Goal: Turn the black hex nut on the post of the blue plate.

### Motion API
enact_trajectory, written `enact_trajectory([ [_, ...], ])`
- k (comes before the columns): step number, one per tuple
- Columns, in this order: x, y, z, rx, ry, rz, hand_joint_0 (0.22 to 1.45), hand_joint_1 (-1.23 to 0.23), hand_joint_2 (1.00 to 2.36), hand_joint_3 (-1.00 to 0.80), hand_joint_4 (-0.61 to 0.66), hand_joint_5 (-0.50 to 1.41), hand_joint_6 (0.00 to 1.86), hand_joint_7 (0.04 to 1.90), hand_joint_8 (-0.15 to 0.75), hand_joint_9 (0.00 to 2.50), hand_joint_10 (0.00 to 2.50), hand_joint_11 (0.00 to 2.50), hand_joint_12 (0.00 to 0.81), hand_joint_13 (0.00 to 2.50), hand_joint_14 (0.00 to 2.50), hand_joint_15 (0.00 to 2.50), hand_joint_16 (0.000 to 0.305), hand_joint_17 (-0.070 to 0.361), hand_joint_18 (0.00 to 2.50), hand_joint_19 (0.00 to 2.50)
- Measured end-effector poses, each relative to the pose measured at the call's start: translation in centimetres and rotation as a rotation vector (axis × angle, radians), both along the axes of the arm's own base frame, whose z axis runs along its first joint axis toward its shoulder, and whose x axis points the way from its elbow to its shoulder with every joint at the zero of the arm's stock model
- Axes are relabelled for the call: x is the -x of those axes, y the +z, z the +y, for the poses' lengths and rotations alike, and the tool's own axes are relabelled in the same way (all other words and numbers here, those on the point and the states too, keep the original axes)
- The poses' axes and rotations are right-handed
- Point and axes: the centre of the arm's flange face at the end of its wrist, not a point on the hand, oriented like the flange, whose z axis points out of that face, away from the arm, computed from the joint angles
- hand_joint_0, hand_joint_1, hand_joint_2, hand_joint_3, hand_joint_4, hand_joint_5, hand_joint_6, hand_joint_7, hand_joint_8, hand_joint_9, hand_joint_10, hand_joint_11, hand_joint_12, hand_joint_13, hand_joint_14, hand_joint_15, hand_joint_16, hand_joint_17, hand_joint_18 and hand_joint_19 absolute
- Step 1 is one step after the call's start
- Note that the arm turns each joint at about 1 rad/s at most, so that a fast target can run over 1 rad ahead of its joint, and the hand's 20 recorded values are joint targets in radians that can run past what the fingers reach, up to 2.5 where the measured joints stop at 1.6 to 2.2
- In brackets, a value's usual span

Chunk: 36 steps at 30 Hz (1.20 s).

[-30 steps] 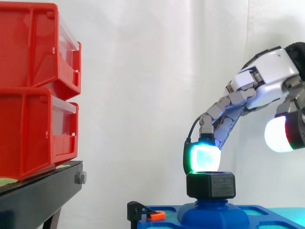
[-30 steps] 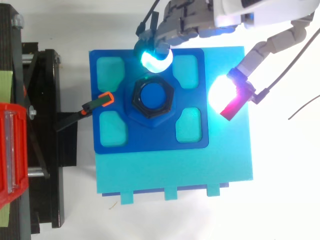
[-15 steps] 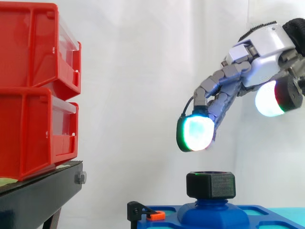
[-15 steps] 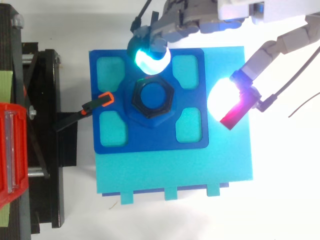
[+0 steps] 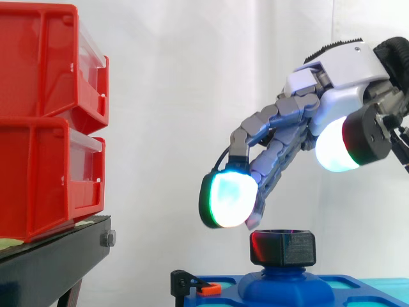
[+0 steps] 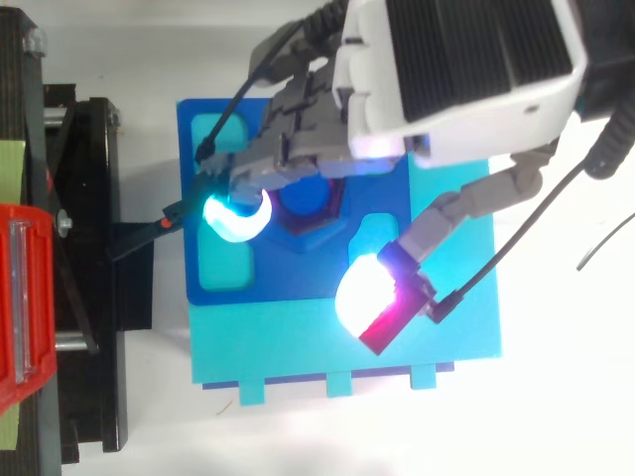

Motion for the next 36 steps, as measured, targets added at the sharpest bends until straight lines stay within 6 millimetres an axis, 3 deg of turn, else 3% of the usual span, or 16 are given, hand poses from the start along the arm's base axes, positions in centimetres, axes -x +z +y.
enact_trajectory([
  [16,-0.2,-2.2,1.8,0.018,-0.001,0.010,0.49,-0.45,1.00,-0.50,0.16,-0.19,0.50,0.81,0.194,0.55,0.01,0.23,0.299,0.64,0.01,0.34,0.029,0.066,0.18,0.38],
  [36,0.1,-1.8,0.4,0.064,-0.003,0.007,0.49,-0.45,1.00,-0.50,0.16,-0.19,0.50,0.81,0.194,0.54,0.01,0.23,0.299,0.64,0.01,0.34,0.029,0.064,0.18,0.38],
])
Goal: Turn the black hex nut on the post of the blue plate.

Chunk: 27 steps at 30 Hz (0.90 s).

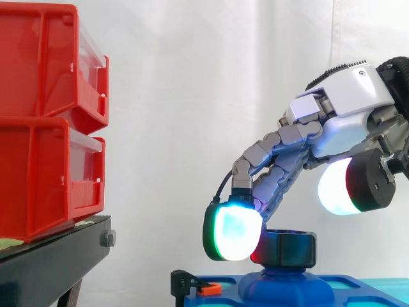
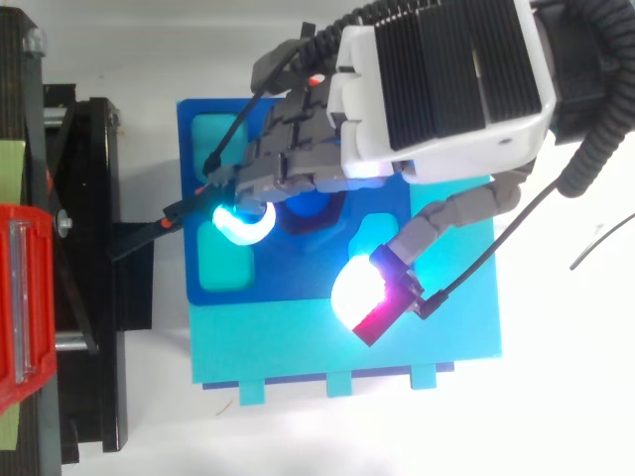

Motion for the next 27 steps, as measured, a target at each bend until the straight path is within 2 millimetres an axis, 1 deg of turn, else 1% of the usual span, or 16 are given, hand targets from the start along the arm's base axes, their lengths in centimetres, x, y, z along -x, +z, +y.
enact_trajectory([
  [6,0.2,0.1,-0.9,0.016,0.000,0.000,0.49,-0.45,1.00,-0.50,0.16,-0.19,0.50,0.81,0.195,0.55,0.01,0.22,0.299,0.64,0.01,0.35,0.028,0.064,0.18,0.38],
  [16,0.9,0.1,-3.2,0.040,0.009,-0.001,0.49,-0.45,1.00,-0.50,0.16,-0.19,0.50,0.81,0.193,0.55,0.01,0.22,0.300,0.64,0.01,0.35,0.028,0.063,0.17,0.37],
  [27,1.5,0.1,-5.1,0.059,0.018,-0.004,0.49,-0.45,1.00,-0.50,0.16,-0.19,0.50,0.81,0.193,0.55,0.01,0.22,0.300,0.64,0.02,0.34,0.028,0.062,0.17,0.38],
])
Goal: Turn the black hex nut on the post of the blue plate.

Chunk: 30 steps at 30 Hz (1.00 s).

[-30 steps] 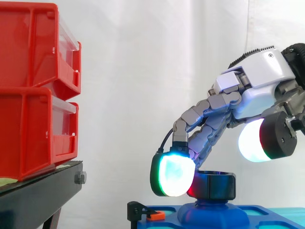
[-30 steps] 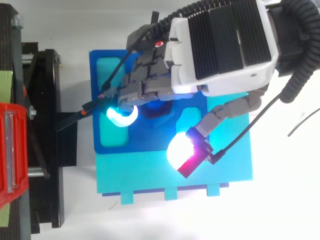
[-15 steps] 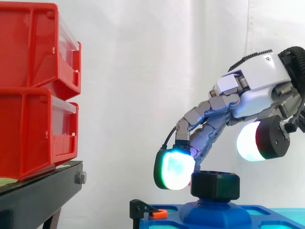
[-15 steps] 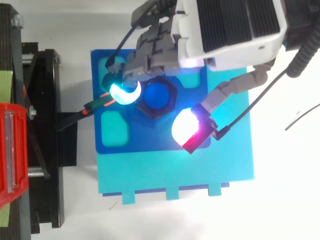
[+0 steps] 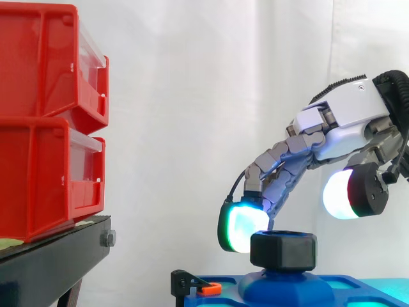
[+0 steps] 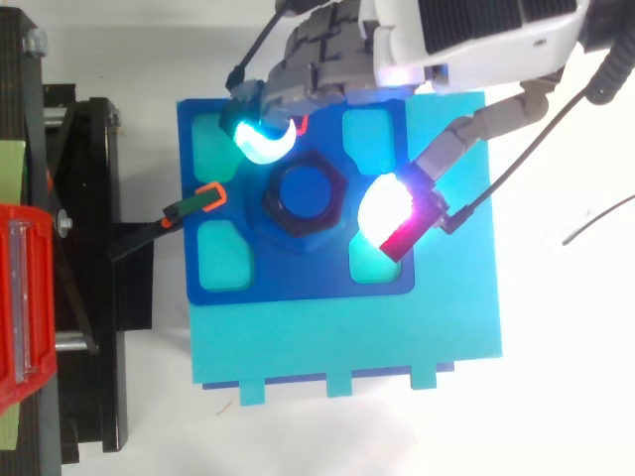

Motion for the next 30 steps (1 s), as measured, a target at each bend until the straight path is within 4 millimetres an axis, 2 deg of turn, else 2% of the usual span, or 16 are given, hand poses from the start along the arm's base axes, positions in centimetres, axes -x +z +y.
enact_trajectory([
  [8,0.9,0.4,-1.6,0.006,0.008,0.022,0.49,-0.45,1.00,-0.50,0.16,-0.19,0.50,0.81,0.195,0.55,0.01,0.22,0.301,0.64,0.01,0.35,0.027,0.062,0.16,0.38],
  [17,1.5,2.5,-2.9,0.029,0.008,0.036,0.49,-0.45,1.00,-0.50,0.16,-0.19,0.50,0.81,0.197,0.55,0.01,0.22,0.301,0.64,0.01,0.34,0.027,0.061,0.16,0.37],
  [25,1.1,4.9,-2.6,0.044,0.015,0.000,0.49,-0.45,1.00,-0.50,0.16,-0.19,0.50,0.81,0.196,0.55,0.01,0.22,0.300,0.64,0.01,0.34,0.027,0.061,0.16,0.38],
  [30,0.3,5.2,-2.1,0.048,0.020,-0.046,0.49,-0.45,1.00,-0.50,0.16,-0.19,0.50,0.81,0.196,0.55,0.01,0.22,0.300,0.64,0.02,0.34,0.027,0.061,0.16,0.37],
])
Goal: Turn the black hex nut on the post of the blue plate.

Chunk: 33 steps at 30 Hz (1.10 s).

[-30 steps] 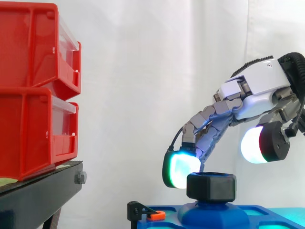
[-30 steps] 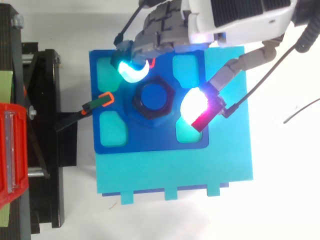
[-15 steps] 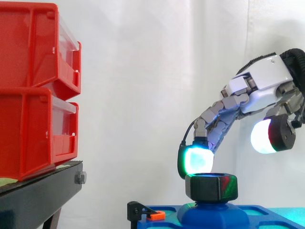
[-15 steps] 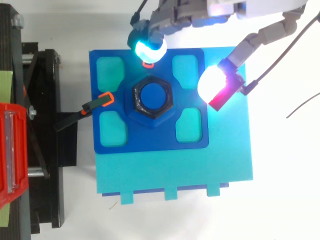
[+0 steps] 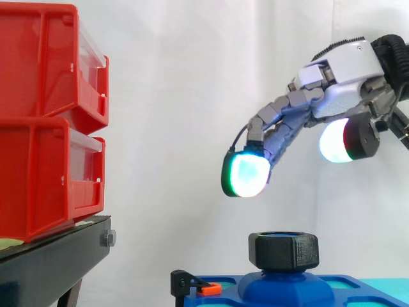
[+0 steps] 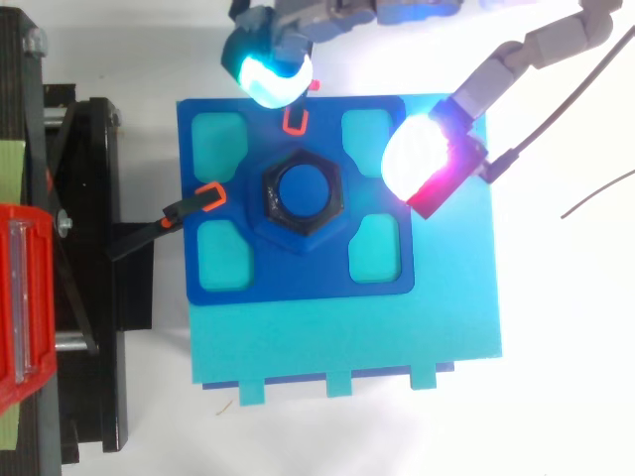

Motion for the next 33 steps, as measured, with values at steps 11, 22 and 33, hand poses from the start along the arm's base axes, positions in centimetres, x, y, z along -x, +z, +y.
enact_trajectory([
  [11,-2.2,-2.4,5.3,-0.040,0.010,-0.032,0.49,-0.45,1.00,-0.50,0.16,-0.19,0.50,0.81,0.196,0.55,0.01,0.22,0.300,0.64,0.01,0.34,0.027,0.061,0.16,0.38],
  [22,-2.5,-3.9,8.2,-0.052,0.016,-0.001,0.49,-0.45,1.00,-0.50,0.16,-0.19,0.50,0.81,0.196,0.55,0.01,0.22,0.300,0.64,0.01,0.35,0.027,0.061,0.16,0.37],
  [33,-2.3,-4.6,8.4,-0.042,0.018,0.012,0.49,-0.45,1.00,-0.50,0.16,-0.19,0.50,0.81,0.196,0.55,0.01,0.22,0.302,0.63,0.01,0.34,0.027,0.061,0.16,0.38],
])
